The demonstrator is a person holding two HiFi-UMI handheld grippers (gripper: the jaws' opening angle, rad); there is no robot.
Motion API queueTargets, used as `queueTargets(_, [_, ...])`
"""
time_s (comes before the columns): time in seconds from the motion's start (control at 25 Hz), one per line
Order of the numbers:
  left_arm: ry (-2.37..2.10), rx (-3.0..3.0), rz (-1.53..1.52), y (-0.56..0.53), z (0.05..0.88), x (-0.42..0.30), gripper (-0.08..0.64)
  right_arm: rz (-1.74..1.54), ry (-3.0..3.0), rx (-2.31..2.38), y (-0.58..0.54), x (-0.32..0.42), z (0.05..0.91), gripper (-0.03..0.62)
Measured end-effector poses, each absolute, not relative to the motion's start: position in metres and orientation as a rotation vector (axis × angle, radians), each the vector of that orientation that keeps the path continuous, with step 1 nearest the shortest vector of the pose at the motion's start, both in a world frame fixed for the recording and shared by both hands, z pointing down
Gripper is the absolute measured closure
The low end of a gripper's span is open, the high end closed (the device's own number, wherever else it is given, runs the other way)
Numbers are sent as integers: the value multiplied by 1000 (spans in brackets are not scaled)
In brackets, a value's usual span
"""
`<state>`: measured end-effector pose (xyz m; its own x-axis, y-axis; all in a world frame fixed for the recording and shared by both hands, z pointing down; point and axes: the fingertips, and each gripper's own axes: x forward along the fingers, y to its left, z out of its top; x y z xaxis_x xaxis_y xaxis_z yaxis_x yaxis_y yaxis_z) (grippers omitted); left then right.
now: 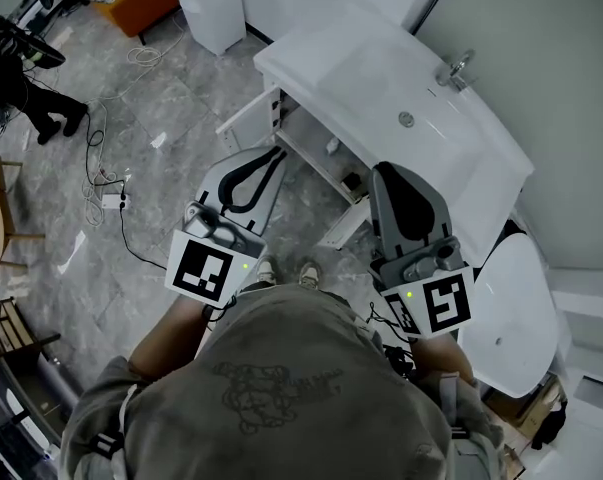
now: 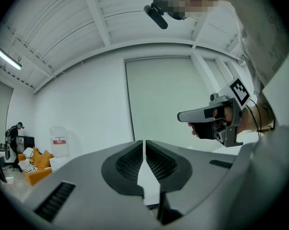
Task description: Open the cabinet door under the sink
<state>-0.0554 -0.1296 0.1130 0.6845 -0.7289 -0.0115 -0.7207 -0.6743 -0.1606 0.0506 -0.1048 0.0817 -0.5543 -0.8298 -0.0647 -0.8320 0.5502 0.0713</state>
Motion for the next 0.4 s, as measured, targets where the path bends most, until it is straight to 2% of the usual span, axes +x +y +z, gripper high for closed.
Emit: queueTargets(0.4, [1208, -2728, -72, -127, 109, -62, 529, 152, 2761, -1456, -102, 43, 81, 555])
